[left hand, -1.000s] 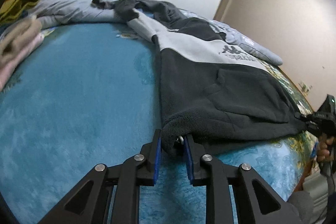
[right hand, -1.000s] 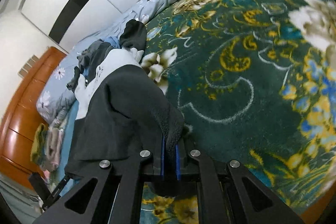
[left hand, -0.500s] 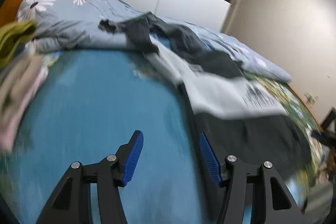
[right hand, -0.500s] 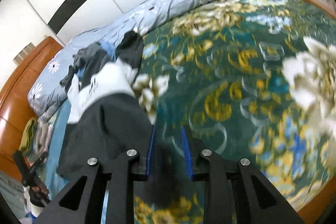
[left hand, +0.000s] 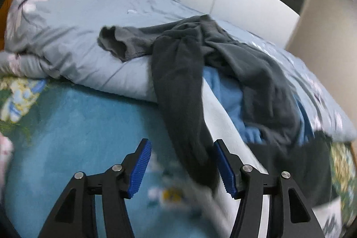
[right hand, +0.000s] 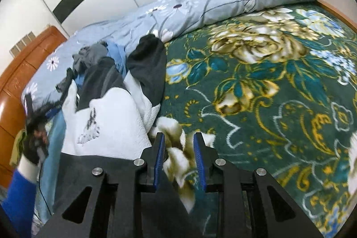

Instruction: Fold clothes

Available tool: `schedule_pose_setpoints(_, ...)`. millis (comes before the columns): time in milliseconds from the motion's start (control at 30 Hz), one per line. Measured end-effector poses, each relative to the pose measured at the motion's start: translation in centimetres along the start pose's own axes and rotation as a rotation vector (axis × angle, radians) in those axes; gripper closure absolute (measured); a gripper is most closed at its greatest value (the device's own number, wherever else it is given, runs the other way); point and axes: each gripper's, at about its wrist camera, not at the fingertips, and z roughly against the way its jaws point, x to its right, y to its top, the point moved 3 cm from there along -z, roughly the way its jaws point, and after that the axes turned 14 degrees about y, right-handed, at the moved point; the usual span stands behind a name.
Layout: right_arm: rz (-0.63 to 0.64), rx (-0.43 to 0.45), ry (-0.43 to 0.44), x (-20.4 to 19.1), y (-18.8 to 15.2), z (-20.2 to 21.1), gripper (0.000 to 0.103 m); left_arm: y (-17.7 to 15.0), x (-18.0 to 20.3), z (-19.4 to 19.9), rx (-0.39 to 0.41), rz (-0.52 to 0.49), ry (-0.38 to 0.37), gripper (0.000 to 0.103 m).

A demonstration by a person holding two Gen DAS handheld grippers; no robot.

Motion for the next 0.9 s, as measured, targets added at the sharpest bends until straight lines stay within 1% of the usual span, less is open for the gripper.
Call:
schedule_pose_setpoints(33, 0.006, -0.011, -0.004, 0.1, 0.0, -0.5, 0.076, 0.4, -0.1, -0.9, -0.003, 0.028, -0.01, 0.044)
schedule_pose_setpoints(67, 0.012, -0.022, -0.009, 0.2, 0.0, -0.9, 0.076, 0.6, -0.2, -1.6, -0.005, 0.054, -0.023, 0.051)
schedule_pose_setpoints(100, 0.018, -0.033, -0.014, 0.3, 0.0, -1.3, 0.076, 0.6, -0.5, -1.8, -0.009, 0.079, -0.039, 0.073)
schedule_pose_setpoints(133, 0.021, -0.041, -0.02, 0.4, 0.0, -1.6, 0.076, 0.5, -0.8, -2.0, -0.012, 0.103, -0.055, 0.088)
schedule_pose_setpoints(200, 0.02, -0.051, -0.028, 0.7, 0.1, -2.0, 0.076, 0.3, -1.4, -2.2, -0.011, 0.142, -0.075, 0.09)
schedule_pose_setpoints(267, 0.015, -0.053, -0.031, 0.8, 0.2, -2.2, 0.076, -0.1, -2.4, -1.0, 0.032, 0.139, -0.04, 0.091)
schedule_pose_setpoints(400, 0.025, -0.051, -0.035, 0.3, 0.5, -2.2, 0.076, -1.2, -7.2, 3.1, 0.118, 0.186, 0.01, 0.092)
schedule_pose_setpoints(433, 0.035, -0.049, -0.035, 0.0, 0.6, -2.0, 0.076, -1.4, -8.4, 4.0, 0.136, 0.196, 0.027, 0.094)
schedule_pose_setpoints(500, 0.053, -0.043, -0.037, -0.6, 0.9, -1.8, 0.076, -2.6, -10.9, 5.3, 0.158, 0.199, 0.085, 0.094)
schedule_pose_setpoints(600, 0.077, -0.039, -0.037, -1.5, 1.7, -1.9, 0.076, -5.3, -13.6, 5.4, 0.129, 0.178, 0.17, 0.094)
schedule_pose_setpoints(667, 0.087, -0.05, -0.028, -2.3, 2.9, -3.2, 0.076, -6.8, -14.4, 4.7, 0.088, 0.187, 0.186, 0.094)
schedule_pose_setpoints(733, 0.097, -0.06, -0.02, -3.0, 4.0, -4.4, 0.076, -7.6, -14.5, 4.4, 0.065, 0.213, 0.179, 0.094)
schedule_pose_setpoints(867, 0.116, -0.081, -0.003, -4.5, 6.3, -6.9, 0.076, -8.7, -13.9, 4.9, 0.038, 0.253, 0.158, 0.088)
schedule_pose_setpoints(900, 0.121, -0.086, 0.002, -4.9, 6.9, -7.6, 0.076, -9.0, -13.5, 5.2, 0.032, 0.249, 0.161, 0.083)
